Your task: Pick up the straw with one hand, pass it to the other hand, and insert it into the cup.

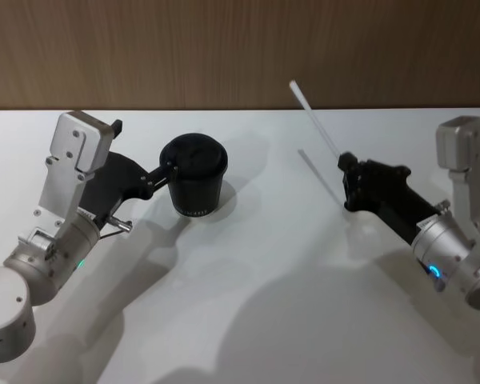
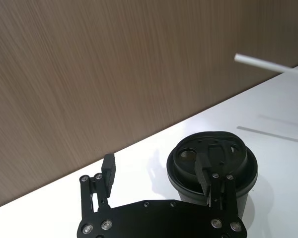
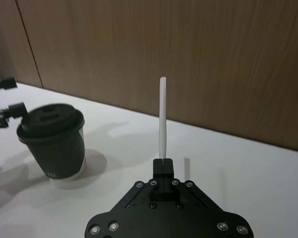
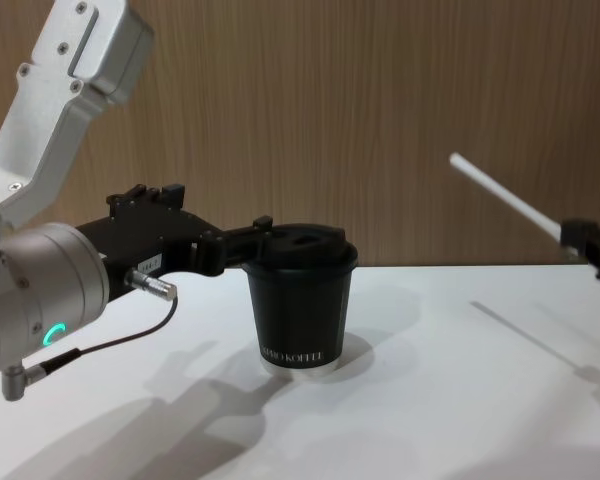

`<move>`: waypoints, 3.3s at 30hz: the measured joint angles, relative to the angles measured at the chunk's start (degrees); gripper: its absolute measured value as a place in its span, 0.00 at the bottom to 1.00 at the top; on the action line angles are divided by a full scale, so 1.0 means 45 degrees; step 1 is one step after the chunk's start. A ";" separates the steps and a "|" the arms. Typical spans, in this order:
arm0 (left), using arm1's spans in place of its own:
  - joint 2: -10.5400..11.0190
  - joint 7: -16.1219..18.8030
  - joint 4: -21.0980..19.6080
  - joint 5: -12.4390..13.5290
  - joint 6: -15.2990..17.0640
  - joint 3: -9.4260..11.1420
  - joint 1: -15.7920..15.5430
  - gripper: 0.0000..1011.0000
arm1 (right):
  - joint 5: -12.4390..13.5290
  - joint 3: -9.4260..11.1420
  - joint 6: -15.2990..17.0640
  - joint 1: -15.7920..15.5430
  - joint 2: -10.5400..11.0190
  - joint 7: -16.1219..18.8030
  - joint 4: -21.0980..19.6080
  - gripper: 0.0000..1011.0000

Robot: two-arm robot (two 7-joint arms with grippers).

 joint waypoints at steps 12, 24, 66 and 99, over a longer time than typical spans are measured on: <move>-0.0001 0.0000 0.0000 -0.0001 0.0000 0.0000 0.0001 0.99 | 0.0656 -0.0241 -0.1620 0.0575 -0.0227 0.1022 -0.0023 0.00; 0.0000 0.0000 0.0000 0.0000 0.0000 0.0000 0.0000 0.99 | 0.1831 -0.0762 -0.2616 0.1184 -0.0700 0.2321 0.0333 0.00; 0.0097 -0.0378 -0.0236 -0.0129 -0.0372 -0.0125 0.0027 0.99 | 0.4443 -0.2060 -0.2018 0.1941 -0.0996 0.4554 0.0027 0.00; 0.0802 -0.5465 -0.1646 -0.4791 -0.2112 -0.1492 -0.0054 0.99 | 0.4619 -0.2158 -0.1920 0.1986 -0.1005 0.4673 -0.0018 0.00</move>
